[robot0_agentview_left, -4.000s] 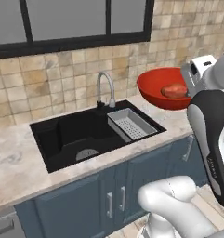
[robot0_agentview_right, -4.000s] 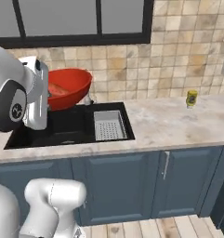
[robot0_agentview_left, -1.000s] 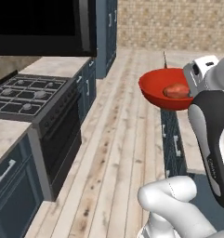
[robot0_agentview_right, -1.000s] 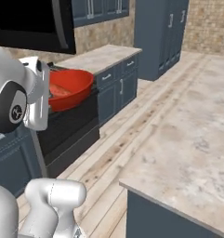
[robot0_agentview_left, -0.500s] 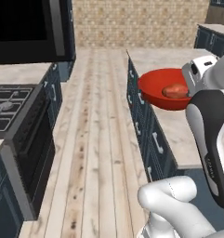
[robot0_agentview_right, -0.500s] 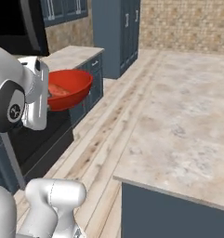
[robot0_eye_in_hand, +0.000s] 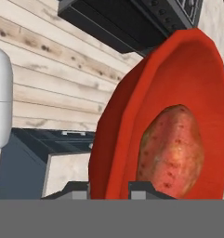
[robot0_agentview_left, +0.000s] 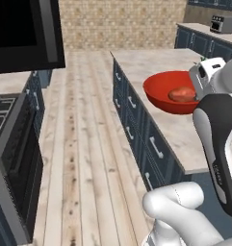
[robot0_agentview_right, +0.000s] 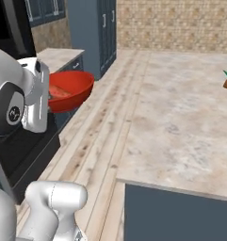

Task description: Pick the sweet potato from the sink and place it in the bowl. Then pick the bowl and place it in the microwave. Then close the microwave door and press the start button.

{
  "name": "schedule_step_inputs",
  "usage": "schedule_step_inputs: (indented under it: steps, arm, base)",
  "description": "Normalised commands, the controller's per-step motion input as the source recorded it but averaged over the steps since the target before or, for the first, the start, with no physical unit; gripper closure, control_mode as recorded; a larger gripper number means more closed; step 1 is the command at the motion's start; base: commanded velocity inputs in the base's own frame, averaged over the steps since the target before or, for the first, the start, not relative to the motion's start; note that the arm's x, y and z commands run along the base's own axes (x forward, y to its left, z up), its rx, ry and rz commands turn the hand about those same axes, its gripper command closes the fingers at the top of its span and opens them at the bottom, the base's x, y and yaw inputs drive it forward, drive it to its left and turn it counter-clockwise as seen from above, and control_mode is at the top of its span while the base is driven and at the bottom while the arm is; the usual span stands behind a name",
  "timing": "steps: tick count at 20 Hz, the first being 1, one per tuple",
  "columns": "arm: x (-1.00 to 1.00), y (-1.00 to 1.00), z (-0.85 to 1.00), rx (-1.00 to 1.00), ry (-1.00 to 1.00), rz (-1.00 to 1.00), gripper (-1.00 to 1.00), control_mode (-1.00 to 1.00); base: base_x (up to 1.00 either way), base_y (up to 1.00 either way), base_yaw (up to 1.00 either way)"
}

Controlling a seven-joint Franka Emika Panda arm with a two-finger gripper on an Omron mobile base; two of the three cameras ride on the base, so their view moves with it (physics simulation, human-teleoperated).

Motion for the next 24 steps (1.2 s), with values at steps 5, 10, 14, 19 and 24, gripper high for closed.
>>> schedule_step_inputs:
  steps: [5, 10, 14, 19, 24]
  arm:
    - [0.00, 0.00, 0.00, 0.00, 0.00, 0.00, 1.00, 1.00]
    - [0.00, 0.00, 0.00, 0.00, 0.00, 0.00, 1.00, 1.00]
    - [0.00, 0.00, 0.00, 0.00, 0.00, 0.00, 1.00, 1.00]
    - [0.00, 0.00, 0.00, 0.00, 0.00, 0.00, 1.00, 1.00]
    - [0.00, 0.00, 0.00, 0.00, 0.00, 0.00, 1.00, 1.00]
  base:
    - [0.61, 0.17, -0.13]
    - [0.86, 0.26, -0.09]
    - [0.91, 0.67, -0.08]
    - [0.79, 0.55, -0.05]
    - [0.00, 0.68, 0.01]
